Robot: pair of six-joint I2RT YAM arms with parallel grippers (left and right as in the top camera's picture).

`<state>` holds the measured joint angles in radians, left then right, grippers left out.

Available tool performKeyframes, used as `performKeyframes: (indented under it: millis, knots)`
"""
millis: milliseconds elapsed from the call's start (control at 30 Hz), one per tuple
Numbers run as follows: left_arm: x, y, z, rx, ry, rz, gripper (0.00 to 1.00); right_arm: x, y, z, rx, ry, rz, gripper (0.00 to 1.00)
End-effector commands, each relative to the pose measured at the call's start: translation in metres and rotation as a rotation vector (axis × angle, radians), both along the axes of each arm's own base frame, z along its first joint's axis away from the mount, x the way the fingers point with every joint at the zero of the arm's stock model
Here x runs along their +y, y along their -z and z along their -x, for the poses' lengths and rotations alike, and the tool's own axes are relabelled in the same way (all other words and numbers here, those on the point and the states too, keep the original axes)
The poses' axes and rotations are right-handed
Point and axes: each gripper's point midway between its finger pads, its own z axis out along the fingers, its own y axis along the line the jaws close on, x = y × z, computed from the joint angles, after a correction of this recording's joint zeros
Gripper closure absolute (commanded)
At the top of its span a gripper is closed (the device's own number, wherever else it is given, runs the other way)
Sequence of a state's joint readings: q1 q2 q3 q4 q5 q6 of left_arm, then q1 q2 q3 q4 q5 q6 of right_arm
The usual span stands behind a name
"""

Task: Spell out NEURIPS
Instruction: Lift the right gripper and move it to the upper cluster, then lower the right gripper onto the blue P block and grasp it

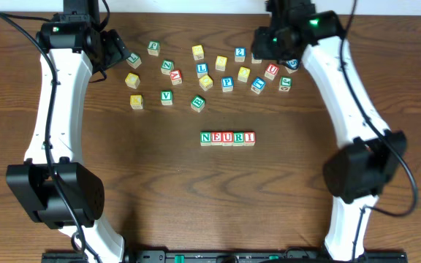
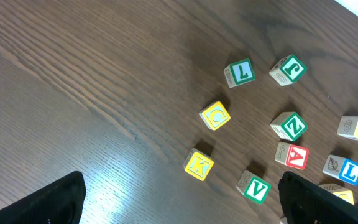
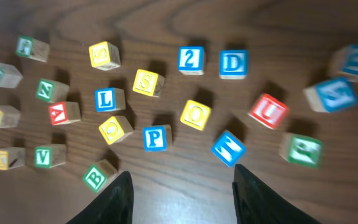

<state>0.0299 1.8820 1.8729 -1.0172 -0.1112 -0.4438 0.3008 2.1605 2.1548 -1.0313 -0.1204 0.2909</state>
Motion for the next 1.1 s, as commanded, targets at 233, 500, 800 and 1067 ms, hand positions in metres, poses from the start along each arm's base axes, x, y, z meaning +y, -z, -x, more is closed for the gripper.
performKeyframes:
  millis: [233, 500, 800, 1067]
  knots:
    - [0.003, 0.005, 0.001, 0.017, -0.002, -0.014, 0.03, 0.057, 0.064, -0.013, 0.002, -0.167, 0.099, 0.56]
    - [0.003, 0.005, 0.001, 0.017, -0.002, -0.014, 0.02, 0.072, 0.093, -0.014, -0.018, -0.174, 0.203, 0.6]
    - [0.003, 0.005, 0.001, 0.017, -0.002, -0.014, 0.03, 0.073, 0.118, -0.013, 0.016, -0.158, 0.237, 0.62]
    - [0.003, 0.005, 0.001, 0.017, -0.002, -0.014, 0.02, 0.073, 0.124, -0.014, 0.02, -0.158, 0.24, 0.62]
